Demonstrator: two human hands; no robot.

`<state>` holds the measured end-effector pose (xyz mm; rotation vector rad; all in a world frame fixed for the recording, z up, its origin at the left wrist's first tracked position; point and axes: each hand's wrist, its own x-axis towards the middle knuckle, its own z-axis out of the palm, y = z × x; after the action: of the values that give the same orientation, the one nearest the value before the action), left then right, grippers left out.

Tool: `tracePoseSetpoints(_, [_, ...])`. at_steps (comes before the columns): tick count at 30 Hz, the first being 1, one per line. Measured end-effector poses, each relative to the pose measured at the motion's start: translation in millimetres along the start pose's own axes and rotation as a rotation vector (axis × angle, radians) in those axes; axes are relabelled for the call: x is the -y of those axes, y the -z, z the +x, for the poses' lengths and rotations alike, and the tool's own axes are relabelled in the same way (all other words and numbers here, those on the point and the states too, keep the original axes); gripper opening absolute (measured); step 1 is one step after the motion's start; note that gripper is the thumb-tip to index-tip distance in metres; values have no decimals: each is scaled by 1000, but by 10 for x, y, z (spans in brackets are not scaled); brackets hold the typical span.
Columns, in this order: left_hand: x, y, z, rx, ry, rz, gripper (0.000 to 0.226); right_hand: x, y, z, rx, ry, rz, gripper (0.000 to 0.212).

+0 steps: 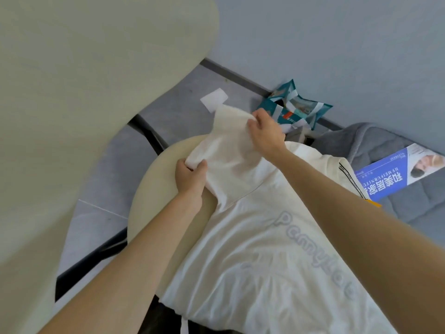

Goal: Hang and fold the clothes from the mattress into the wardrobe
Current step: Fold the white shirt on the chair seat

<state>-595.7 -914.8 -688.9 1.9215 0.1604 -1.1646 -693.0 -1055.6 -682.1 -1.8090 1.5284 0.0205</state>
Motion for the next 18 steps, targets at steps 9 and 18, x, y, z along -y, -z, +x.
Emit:
tracePoseSetpoints(9, [-77,24,-460,108,-591,226,16,-143,570,-41,-92,103,384,31])
tracePoseSetpoints(18, [583,-376,-980,933,-959,1029,28,-1566,929,-1178,-301,-239,191,37])
